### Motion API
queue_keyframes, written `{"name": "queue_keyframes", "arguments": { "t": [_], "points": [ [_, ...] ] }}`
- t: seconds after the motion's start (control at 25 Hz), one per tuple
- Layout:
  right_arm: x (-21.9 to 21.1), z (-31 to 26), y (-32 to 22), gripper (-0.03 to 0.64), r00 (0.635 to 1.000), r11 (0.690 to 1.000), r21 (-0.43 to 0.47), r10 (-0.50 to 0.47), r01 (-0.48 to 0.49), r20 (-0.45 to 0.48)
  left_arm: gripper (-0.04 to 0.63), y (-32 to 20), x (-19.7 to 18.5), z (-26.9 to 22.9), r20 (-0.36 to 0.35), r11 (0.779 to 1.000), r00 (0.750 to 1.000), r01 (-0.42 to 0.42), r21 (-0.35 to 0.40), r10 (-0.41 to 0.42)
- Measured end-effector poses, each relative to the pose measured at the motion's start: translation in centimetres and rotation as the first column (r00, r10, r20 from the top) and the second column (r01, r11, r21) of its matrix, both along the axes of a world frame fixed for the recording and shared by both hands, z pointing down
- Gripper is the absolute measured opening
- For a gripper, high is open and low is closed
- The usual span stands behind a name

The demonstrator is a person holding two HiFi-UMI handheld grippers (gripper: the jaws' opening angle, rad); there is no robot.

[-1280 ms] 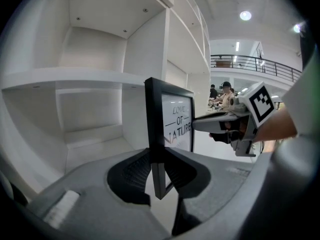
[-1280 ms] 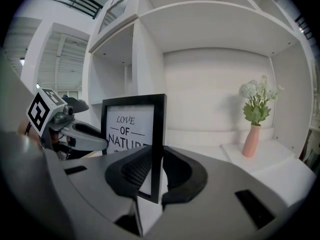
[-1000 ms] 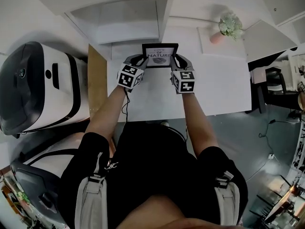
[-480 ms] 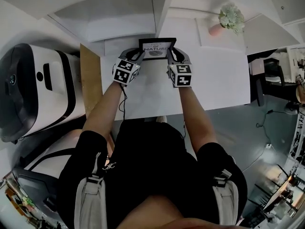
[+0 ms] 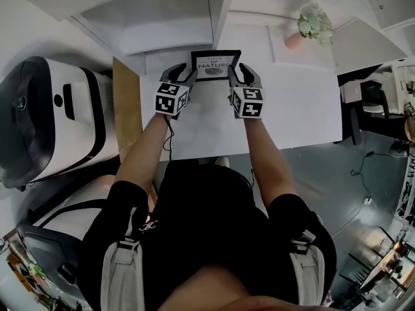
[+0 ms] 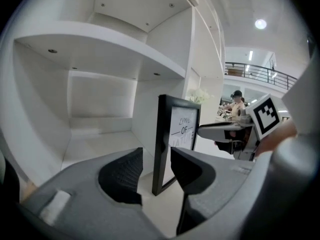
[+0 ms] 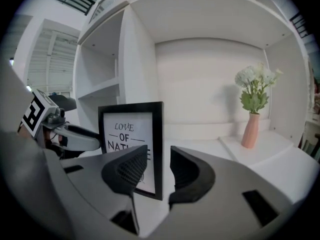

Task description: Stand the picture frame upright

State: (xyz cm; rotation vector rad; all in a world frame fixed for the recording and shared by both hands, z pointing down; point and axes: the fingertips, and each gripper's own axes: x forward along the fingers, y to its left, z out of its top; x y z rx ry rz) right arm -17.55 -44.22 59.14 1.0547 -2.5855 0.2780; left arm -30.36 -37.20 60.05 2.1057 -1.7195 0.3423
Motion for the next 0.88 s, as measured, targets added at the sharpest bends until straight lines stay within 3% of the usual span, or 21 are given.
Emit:
{"name": "queue_keyframes", "arguments": {
  "t": [0.16,0.28,0.36,0.4,0.48,0.68,0.88],
  "points": [
    [1.4,-1.7,0.8,0.130,0.998,1.000,0.007,0.017,-0.017,0.057,0.173,1.7,-0.3,-2.3,0.013,0.998,0.998,0.053,0.041,-0.054],
    [2.0,-3.9,2.0,0.124,0.999,0.996,0.086,-0.008,0.005,0.038,0.166,3.1,0.1,-4.9,0.048,0.992,0.996,0.073,0.099,-0.078],
    [2.4,-6.0,3.1,0.074,0.999,0.990,0.140,-0.022,0.016,0.043,0.100,4.4,0.6,-7.2,0.067,0.985,0.993,0.090,0.150,-0.101],
    [2.6,-7.2,3.8,0.036,0.998,0.986,0.168,-0.029,0.021,0.050,0.050,5.1,0.8,-8.5,0.073,0.978,0.990,0.105,0.179,-0.120],
    [2.8,-9.7,5.3,0.002,0.995,0.977,0.212,-0.053,0.036,0.079,0.024,6.7,1.2,-11.1,0.087,0.962,0.983,0.137,0.238,-0.162],
    [3.7,-15.1,9.1,0.002,0.977,0.969,0.240,-0.102,0.056,0.185,0.017,10.8,2.9,-16.7,0.124,0.918,0.962,0.187,0.349,-0.243],
    [4.9,-18.6,12.9,0.002,0.960,0.957,0.277,-0.156,0.089,0.232,0.017,14.9,4.5,-19.4,0.120,0.886,0.939,0.255,0.387,-0.322]
  ]
}}
